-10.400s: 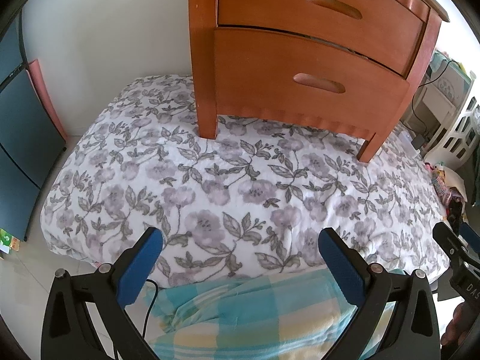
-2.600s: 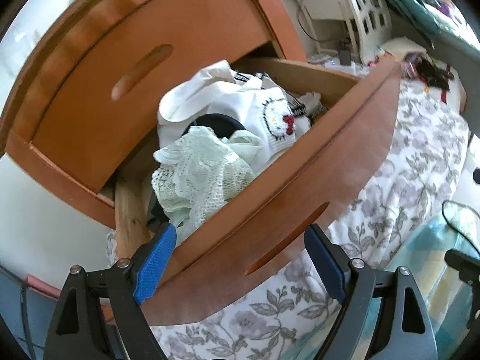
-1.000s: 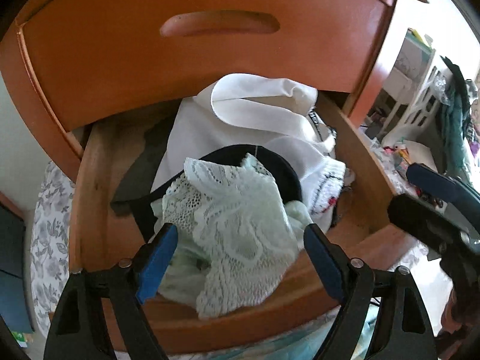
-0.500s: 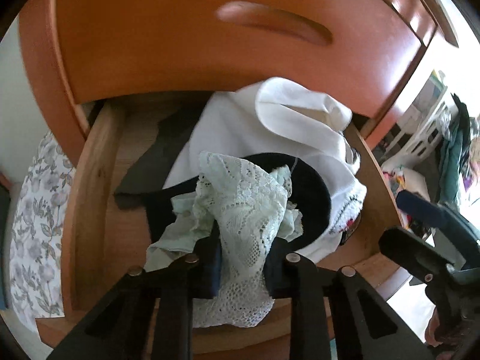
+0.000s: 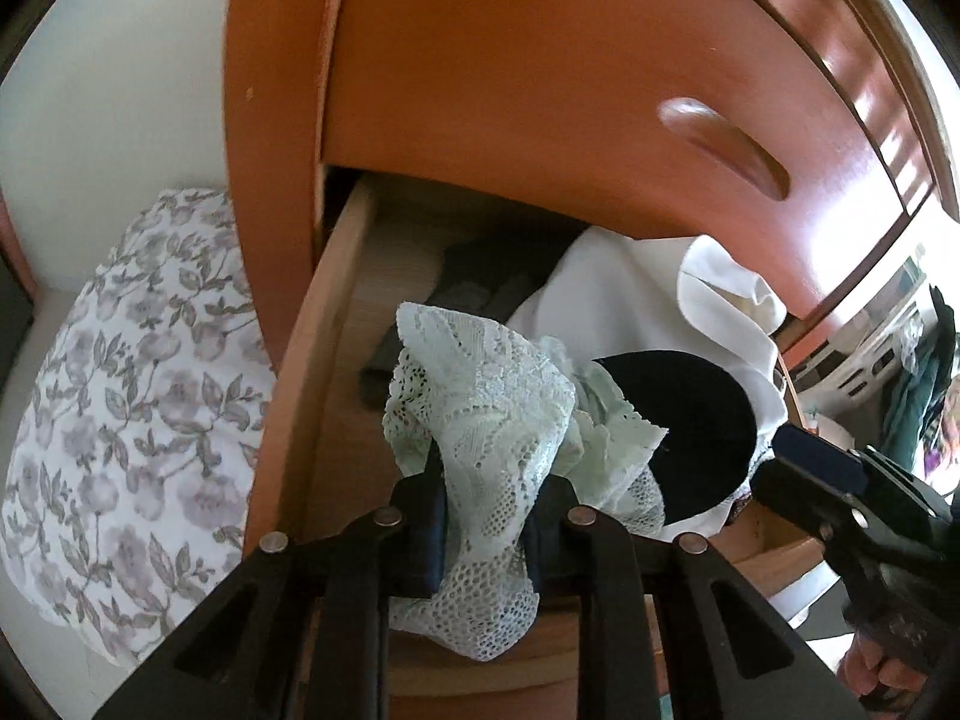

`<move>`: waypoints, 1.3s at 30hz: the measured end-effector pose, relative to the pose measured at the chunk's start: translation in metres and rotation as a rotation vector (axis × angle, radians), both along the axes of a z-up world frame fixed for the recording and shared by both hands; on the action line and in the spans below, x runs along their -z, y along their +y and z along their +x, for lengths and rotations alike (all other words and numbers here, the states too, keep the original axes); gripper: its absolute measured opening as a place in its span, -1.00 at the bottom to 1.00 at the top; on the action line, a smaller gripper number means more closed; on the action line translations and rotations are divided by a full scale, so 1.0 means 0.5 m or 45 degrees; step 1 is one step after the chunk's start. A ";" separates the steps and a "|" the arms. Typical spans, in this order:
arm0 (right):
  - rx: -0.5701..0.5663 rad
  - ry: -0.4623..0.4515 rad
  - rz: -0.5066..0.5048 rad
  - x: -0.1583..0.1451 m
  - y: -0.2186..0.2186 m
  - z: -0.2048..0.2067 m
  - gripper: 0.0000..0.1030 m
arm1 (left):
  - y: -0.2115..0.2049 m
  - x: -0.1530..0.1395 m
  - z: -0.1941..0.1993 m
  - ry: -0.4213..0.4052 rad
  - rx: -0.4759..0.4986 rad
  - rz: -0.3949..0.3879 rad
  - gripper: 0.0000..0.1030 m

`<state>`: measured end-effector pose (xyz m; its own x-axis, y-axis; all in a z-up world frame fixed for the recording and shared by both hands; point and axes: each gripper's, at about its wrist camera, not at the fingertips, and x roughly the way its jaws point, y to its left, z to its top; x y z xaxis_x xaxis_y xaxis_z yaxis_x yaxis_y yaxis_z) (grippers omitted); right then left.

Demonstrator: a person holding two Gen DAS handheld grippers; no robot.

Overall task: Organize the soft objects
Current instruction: 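Grasp the pale green lace cloth with the left tool while the right tool grasps the black fabric item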

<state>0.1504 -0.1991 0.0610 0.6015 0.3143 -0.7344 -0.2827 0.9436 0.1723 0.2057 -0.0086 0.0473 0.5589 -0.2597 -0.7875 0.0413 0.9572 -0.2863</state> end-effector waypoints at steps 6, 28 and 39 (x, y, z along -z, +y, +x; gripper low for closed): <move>0.033 0.046 -0.001 0.016 -0.002 0.031 -0.25 | -0.001 0.017 0.009 -0.010 0.009 -0.008 -0.59; 0.012 0.117 0.081 0.051 0.014 0.052 -0.85 | -0.006 0.011 -0.005 -0.021 0.018 -0.006 -0.59; 0.014 0.007 0.136 -0.033 0.002 -0.012 -0.88 | -0.011 -0.041 -0.046 -0.068 0.035 -0.042 -0.68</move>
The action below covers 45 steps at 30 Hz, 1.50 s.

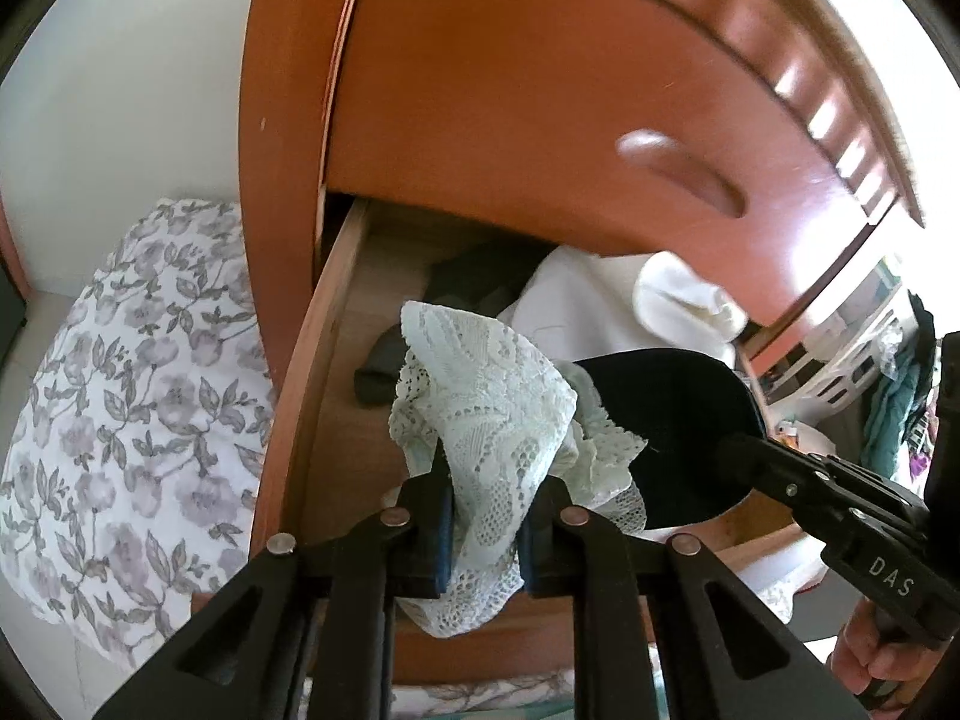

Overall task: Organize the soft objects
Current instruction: 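Grasp the pale green lace cloth with the left tool while the right tool grasps the black fabric item, then lift the lace cloth and black item out of the drawer with both tools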

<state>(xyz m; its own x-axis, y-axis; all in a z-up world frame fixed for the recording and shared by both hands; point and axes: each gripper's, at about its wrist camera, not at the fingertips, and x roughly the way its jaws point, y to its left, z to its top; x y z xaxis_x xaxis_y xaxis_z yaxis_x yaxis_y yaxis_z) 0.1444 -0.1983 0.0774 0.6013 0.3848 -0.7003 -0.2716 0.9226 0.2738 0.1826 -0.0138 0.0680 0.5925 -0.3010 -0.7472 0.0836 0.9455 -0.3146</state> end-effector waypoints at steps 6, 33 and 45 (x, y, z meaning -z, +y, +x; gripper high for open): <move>0.033 -0.039 0.010 -0.059 -0.024 -0.041 -0.89 | -0.009 -0.051 -0.040 -0.065 0.013 0.000 -0.71; 0.153 -0.456 0.057 -0.350 -0.123 -0.262 -0.89 | 0.021 -0.271 -0.205 -0.381 -0.036 0.000 -0.73; 0.137 -0.556 0.050 -0.398 -0.135 -0.378 -0.89 | -0.006 -0.349 -0.305 -0.491 0.044 -0.017 -0.73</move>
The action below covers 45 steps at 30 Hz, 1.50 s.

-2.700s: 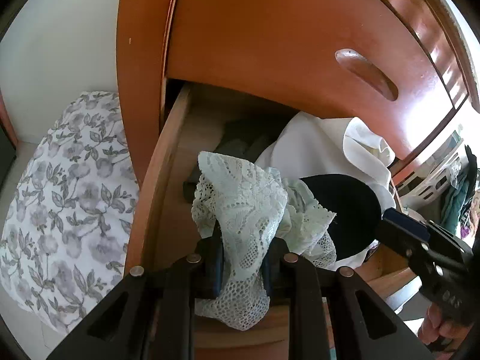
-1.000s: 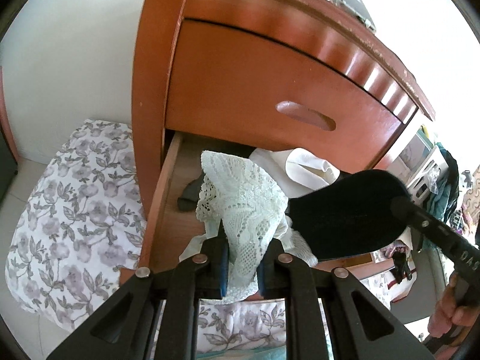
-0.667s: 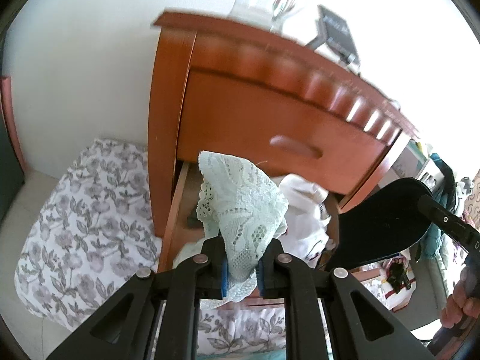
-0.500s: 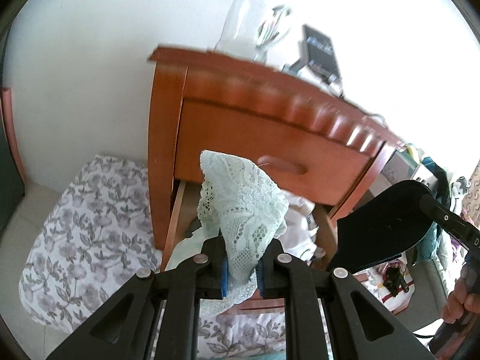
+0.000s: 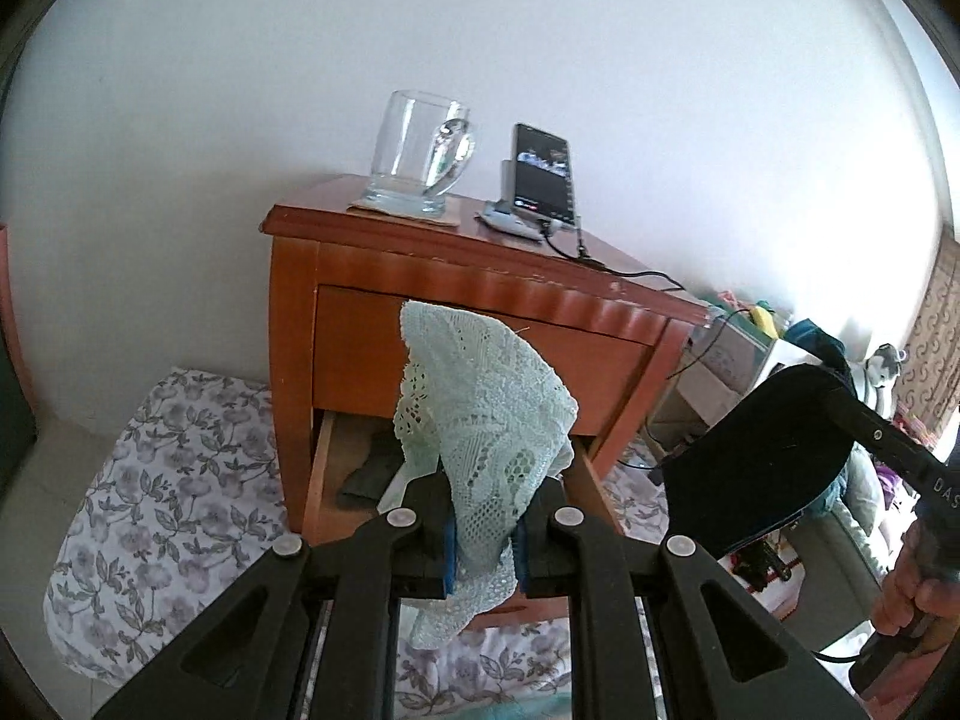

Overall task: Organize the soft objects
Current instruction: 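Lift the lace cloth and black item out of the drawer with both tools, then lower both items onto the bed cover below the drawer and open both tools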

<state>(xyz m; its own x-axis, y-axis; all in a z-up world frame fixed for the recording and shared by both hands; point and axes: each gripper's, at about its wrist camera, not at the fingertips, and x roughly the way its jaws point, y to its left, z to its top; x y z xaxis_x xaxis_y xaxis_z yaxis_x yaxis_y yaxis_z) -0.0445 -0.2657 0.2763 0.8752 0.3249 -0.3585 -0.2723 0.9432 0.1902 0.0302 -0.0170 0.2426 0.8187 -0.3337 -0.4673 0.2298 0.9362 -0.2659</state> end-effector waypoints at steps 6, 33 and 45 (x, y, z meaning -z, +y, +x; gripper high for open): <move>0.007 0.006 -0.011 0.003 -0.006 -0.033 -0.89 | -0.015 -0.012 -0.040 -0.021 0.043 -0.001 -0.73; -0.001 0.579 0.014 0.337 0.012 0.058 -0.89 | -0.118 0.262 0.012 0.454 0.167 0.126 -0.72; 0.000 0.794 -0.039 0.463 0.020 0.104 -0.89 | -0.131 0.399 0.058 0.674 0.165 0.169 -0.72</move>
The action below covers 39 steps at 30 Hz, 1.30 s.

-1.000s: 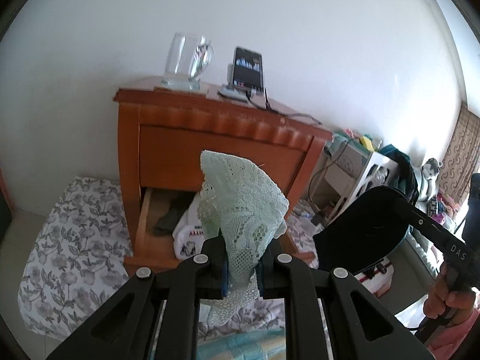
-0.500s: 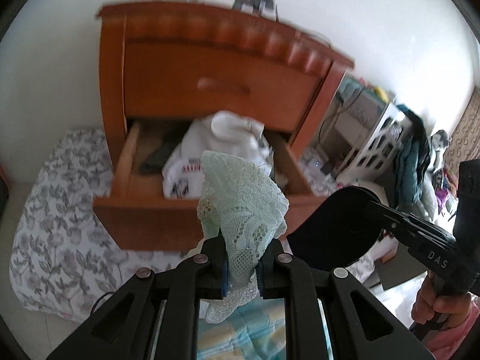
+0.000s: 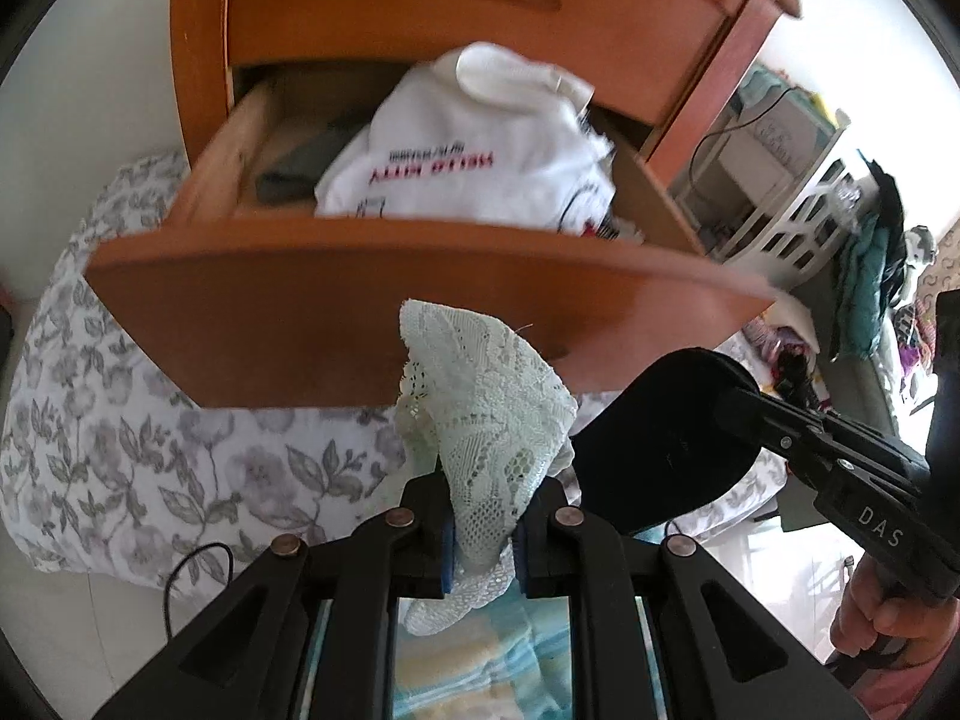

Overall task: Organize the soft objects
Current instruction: 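Lower both items onto the bed cover below the drawer and open both tools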

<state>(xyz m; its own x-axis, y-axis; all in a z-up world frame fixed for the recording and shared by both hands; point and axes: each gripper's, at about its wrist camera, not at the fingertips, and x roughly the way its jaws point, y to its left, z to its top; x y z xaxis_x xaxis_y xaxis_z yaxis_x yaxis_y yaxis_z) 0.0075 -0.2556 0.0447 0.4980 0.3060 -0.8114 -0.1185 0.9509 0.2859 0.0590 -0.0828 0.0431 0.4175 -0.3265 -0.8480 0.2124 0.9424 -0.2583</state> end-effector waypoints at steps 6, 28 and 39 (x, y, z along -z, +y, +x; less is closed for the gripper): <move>-0.003 0.069 -0.018 0.046 0.003 0.017 -0.89 | -0.003 0.051 0.021 0.075 -0.002 0.025 -0.72; 0.008 0.130 -0.094 0.131 0.015 0.064 -0.72 | -0.026 0.138 0.064 0.238 0.000 0.134 -0.01; 0.052 0.074 -0.183 0.121 0.013 0.047 0.22 | -0.009 0.119 0.057 0.220 -0.056 0.149 0.25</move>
